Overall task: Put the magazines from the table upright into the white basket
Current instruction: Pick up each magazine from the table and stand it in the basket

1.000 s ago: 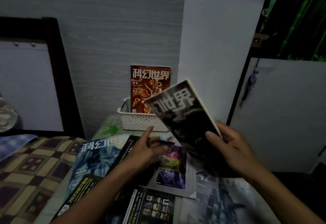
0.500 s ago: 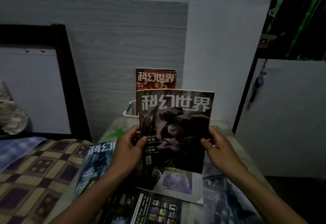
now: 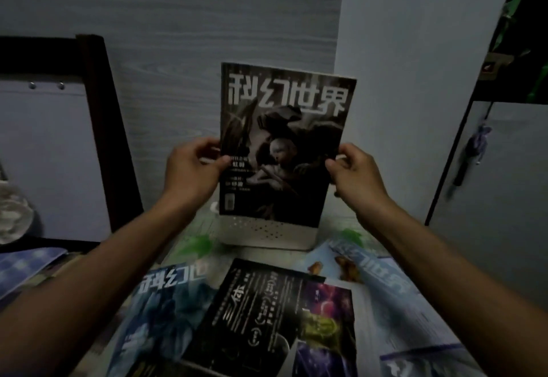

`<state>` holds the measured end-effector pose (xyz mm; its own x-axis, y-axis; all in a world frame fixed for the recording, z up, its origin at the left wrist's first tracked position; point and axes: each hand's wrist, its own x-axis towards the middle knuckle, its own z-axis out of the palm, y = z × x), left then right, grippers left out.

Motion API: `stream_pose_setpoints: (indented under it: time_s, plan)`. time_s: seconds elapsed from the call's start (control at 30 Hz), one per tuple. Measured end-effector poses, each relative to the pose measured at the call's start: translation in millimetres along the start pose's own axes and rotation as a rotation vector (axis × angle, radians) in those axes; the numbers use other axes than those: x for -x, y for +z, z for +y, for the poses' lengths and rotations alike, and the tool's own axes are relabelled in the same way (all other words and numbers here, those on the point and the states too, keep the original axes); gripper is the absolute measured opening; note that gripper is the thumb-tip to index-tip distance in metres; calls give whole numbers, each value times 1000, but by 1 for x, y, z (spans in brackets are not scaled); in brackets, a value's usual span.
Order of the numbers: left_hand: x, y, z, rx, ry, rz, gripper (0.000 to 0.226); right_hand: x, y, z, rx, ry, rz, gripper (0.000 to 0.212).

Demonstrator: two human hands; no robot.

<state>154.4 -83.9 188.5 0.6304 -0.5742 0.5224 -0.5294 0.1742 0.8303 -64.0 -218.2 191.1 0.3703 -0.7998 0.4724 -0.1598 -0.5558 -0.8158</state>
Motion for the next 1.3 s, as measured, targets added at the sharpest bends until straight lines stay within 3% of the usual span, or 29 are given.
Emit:
stream_pose_setpoints:
  time_s: [0.2,0.43,0.67,0.93,1.0,1.1,1.2,1.3]
  plan:
    - [-71,29,-38,-61,-75,84,26,-80,52,29,4,97,73,11]
    - [-80,58,-103,-153,-160,118,16,-105,86,82,123,216,59,31]
    - [-82,71,-130,-212,-208,76,22,-106,95,109,196,273,71,27]
    - [-85,74,-133,-300,-236,59,20,-107,98,117,267,280,195,7]
    - [-84,74,-130,-307,-248,24,23,-105,93,117,239,292,222,11]
    - [-74,68,-124,-325,-198,23,40,-93,81,113,202,290,237,22]
    - [-45,55,-111,-362,-15,86,35,-63,61,104,133,219,230,20]
    - [3,46,-97,-343,103,52,26,-12,40,96,171,78,197,15]
